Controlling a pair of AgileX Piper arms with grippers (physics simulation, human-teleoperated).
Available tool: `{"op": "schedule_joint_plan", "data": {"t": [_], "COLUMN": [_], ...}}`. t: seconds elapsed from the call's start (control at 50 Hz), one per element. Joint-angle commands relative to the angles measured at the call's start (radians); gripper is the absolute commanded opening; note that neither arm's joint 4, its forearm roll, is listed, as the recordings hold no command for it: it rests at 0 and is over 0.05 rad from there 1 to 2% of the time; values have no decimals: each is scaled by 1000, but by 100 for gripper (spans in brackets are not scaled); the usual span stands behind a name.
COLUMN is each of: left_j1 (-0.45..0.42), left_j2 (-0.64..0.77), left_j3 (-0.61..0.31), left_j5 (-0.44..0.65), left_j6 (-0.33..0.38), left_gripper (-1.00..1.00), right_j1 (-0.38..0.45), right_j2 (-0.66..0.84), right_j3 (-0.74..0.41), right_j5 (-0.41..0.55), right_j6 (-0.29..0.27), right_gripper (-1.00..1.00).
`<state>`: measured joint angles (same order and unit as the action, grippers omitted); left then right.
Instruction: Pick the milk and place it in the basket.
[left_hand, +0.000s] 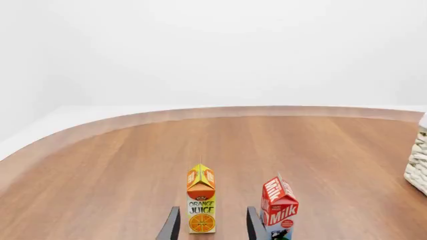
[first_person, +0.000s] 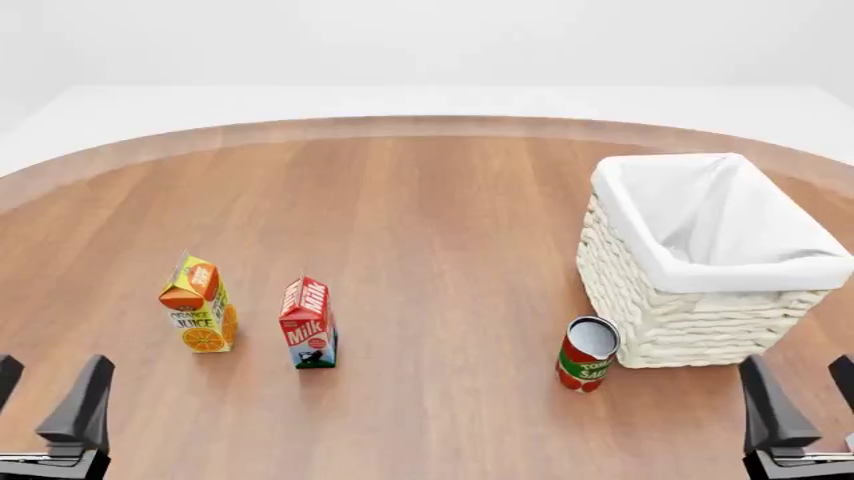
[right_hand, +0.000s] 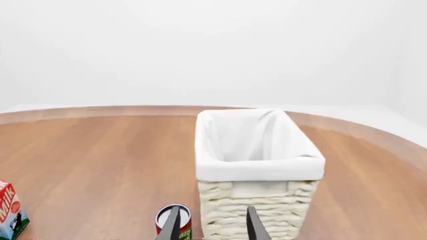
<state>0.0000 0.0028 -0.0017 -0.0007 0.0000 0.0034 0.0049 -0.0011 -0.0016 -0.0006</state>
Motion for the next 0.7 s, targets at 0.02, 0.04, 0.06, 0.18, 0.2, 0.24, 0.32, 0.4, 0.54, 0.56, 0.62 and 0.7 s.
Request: {"op": "schedule_joint_plan", "data": {"t": [0.02,0.04,0.06,0.18,0.2,0.24,0.32,0.4,0.54,0.56,0.62,0.7], "left_j1": [0,0,0,0,0,0,0,0,0,0,0,0], "left_j2": [4,4,4,4,4,4,4,4,4,4,4,4], "left_j3": [-3,-3,-3,-3,-3,-3,-3,-3,-3,-3,-3,-3], "left_j5": [-1,-1,-1,-1,-1,-1,-1,-1,-1,-1,-1,-1], "left_j6": [0,0,0,0,0,0,0,0,0,0,0,0], "left_gripper": [100,100,100,100,100,100,100,100,100,100,100,100], "right_j1": [13,13,13,13,15,18,52,160,182,186,191,204], "right_j2": [27,30,33,71,75,84,132,265,340,352,369,388], "right_j3": [-1,-1,-1,0,0,-1,-4,-20,-16,-15,-17,-24], "right_j5": [-16,-17,-18,-38,-42,-48,-79,-167,-237,-247,-260,-266], "right_j6": [-3,-4,-6,-33,-35,-38,-29,-31,-35,-36,-37,-32], "right_gripper": [100,100,100,100,100,100,100,100,100,100,100,100]}}
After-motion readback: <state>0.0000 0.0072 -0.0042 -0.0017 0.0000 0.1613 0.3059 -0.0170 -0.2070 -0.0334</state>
